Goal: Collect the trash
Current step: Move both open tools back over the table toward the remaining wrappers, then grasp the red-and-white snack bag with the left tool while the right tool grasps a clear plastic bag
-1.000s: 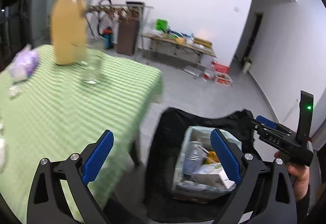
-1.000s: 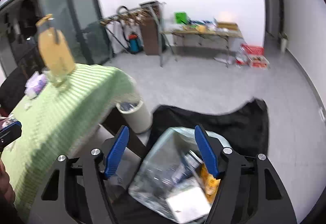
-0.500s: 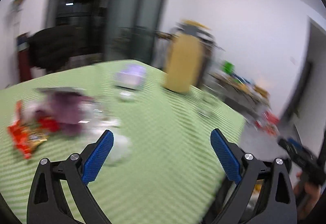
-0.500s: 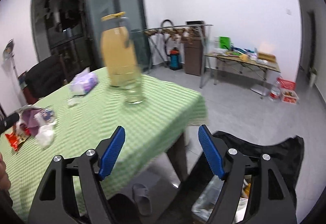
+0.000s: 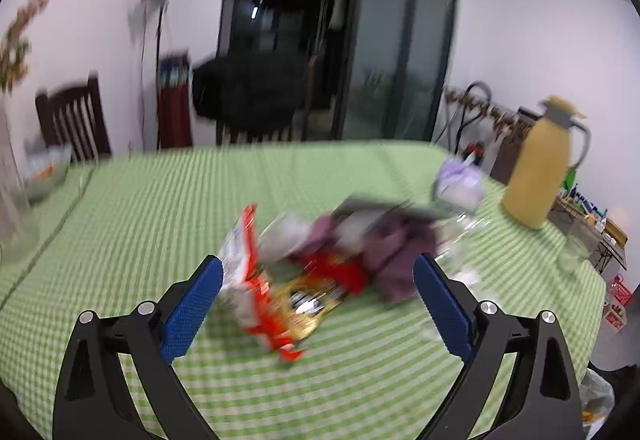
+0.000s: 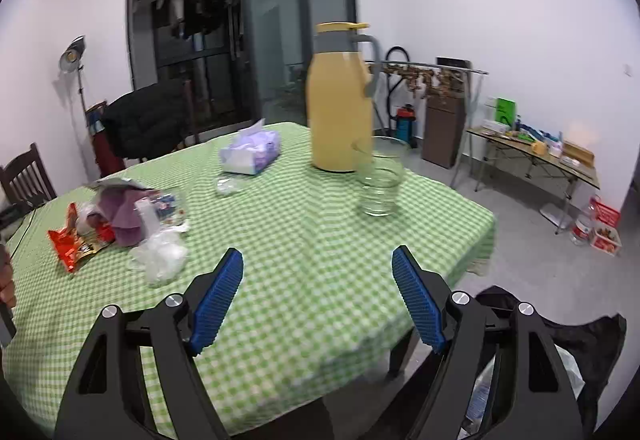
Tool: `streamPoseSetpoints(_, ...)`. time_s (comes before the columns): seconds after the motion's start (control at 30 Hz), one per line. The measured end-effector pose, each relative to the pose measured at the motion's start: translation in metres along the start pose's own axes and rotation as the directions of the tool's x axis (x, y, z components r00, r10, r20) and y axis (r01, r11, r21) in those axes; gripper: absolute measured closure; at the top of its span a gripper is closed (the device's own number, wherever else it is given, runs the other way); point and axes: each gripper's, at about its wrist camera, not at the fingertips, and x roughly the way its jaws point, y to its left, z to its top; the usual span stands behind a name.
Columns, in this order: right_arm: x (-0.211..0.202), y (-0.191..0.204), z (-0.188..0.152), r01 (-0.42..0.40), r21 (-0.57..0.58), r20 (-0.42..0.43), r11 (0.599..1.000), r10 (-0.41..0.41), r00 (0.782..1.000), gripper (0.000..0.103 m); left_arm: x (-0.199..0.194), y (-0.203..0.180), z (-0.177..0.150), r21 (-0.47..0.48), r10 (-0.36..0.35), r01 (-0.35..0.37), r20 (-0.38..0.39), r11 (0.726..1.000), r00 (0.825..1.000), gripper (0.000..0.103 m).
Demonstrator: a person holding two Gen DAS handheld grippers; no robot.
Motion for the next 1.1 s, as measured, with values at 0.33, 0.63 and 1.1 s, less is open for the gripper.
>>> streamPoseSetpoints(0.33, 0.026, 0.07, -0.003, -0.082, -0.138, -0.066, 0.987, 0.074, 0.995, 0.029, 0.044, 0.06, -0.02, -0.184, -0.057, 0.04, -0.09, 0.982, 0.994, 0.025)
streamPoseSetpoints(0.63, 0.037, 0.126, 0.012, -0.186, -0.198, -0.083, 0.962, 0.173, 0.981, 0.029, 0.047, 0.076, -0.02, -0.213, -0.052, 0.028, -0.107, 0.977, 0.993, 0.068)
streamPoseSetpoints(1.1, 0.079, 0.315, 0.084, -0.549, -0.348, -0.305, 0.76, 0.463, 0.833, 0.041, 0.011, 0.182, -0.011, -0.602, 0.05, 0.022, 0.103, 0.799, 0.993, 0.069)
